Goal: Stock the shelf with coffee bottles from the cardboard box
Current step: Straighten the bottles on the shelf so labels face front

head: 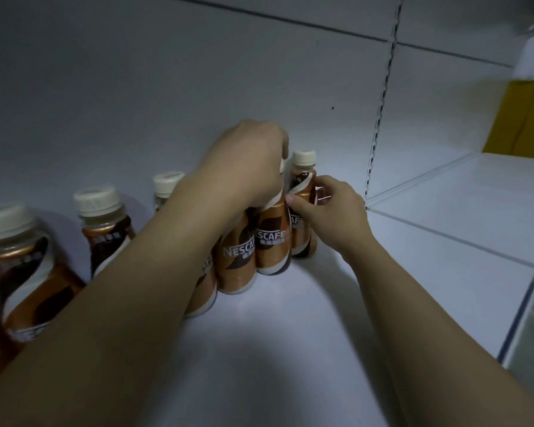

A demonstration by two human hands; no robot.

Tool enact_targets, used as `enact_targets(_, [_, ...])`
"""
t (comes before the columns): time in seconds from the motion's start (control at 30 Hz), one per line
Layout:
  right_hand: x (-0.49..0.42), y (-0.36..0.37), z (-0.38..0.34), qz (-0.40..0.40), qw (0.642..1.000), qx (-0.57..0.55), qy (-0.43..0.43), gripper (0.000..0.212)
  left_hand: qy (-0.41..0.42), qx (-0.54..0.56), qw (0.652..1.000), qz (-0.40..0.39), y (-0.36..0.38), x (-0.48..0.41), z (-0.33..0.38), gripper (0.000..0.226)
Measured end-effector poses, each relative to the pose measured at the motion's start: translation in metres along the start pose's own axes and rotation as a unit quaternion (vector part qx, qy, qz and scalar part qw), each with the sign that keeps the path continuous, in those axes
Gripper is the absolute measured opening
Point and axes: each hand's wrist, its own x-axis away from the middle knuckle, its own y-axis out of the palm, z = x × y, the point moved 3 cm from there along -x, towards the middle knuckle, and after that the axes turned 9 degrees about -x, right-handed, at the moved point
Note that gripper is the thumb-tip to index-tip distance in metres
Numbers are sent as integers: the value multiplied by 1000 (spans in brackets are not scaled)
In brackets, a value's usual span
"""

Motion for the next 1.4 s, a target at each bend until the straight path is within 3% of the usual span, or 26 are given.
enact_targets(0.2, [2, -9, 4, 0, 998, -60, 22, 34, -12, 55, 998, 20, 3, -1, 5, 39])
enact_targets(0.5, [7, -18, 9, -49, 997, 26, 46, 36, -46, -27, 996, 67, 7, -4, -4, 38])
enact_targets(0.73, [6, -5, 14, -45, 996, -55, 61, 20, -39, -58, 995, 67, 9, -5, -4, 39])
enact_targets(0.83, [6, -1, 17, -44, 993, -87, 66, 16, -11, -87, 995, 43, 10, -4, -2, 49])
enact_targets(0.97, [5, -2, 21, -66, 986, -128, 89, 20, 8, -180, 982, 60, 10, -2, 0, 49])
enact_targets(1.2, [7, -2, 18, -110, 976, -159, 97, 20, 18, -190, 978, 81, 11, -3, 0, 48])
enact_targets(1.4, [7, -1, 19, -65, 989, -113, 77, 27, 22, -215, 971, 99, 14, 0, 4, 49])
